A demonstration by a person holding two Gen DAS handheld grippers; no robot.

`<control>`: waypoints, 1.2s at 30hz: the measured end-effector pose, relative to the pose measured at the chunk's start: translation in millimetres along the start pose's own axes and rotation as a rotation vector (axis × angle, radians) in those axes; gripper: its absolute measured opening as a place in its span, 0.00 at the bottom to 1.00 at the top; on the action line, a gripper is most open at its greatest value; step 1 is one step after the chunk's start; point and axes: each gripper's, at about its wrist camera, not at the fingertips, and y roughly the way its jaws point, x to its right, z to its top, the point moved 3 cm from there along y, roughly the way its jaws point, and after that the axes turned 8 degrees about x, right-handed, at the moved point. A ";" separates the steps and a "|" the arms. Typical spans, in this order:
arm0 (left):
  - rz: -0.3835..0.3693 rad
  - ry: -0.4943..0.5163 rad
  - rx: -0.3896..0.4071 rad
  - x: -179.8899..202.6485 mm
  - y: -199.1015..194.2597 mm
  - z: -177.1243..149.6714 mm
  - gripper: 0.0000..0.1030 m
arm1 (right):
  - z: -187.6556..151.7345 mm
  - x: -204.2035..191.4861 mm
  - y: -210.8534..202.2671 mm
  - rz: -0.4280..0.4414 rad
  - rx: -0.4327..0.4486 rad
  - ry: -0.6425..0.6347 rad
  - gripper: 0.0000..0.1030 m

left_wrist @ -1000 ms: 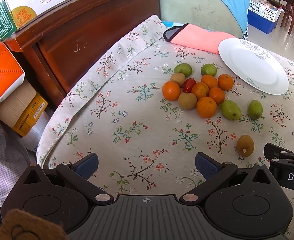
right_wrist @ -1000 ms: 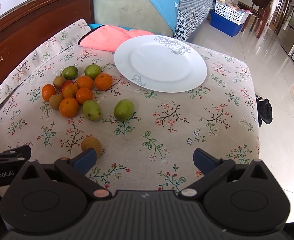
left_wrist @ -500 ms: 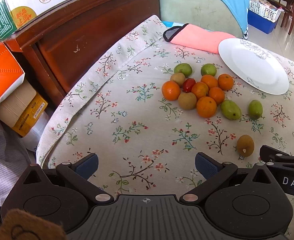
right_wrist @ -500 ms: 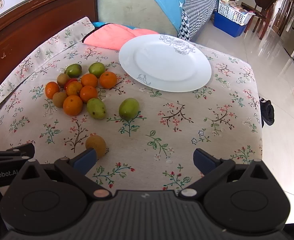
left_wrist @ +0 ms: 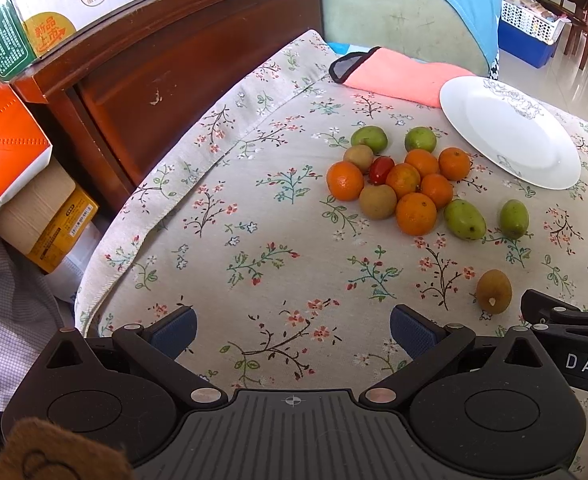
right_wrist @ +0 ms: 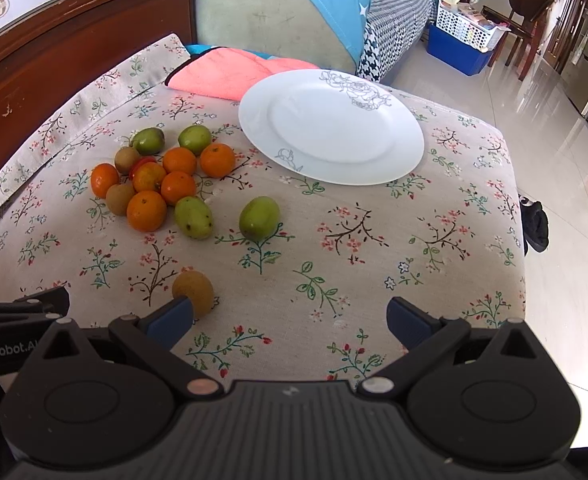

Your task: Organize fruits

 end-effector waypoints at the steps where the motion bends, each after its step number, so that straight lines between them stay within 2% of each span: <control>1: 0.000 0.001 0.000 -0.1 0.0 -0.1 1.00 | 0.0 -0.1 0.0 0.000 0.000 0.000 0.99; 27: 0.003 -0.002 -0.003 1.0 0.6 -1.1 1.00 | -1.3 -0.6 0.9 0.003 0.009 0.009 0.99; 36: -0.029 -0.026 -0.014 -5.5 2.3 -5.0 1.00 | -4.3 23.2 -5.3 0.067 0.020 0.100 0.99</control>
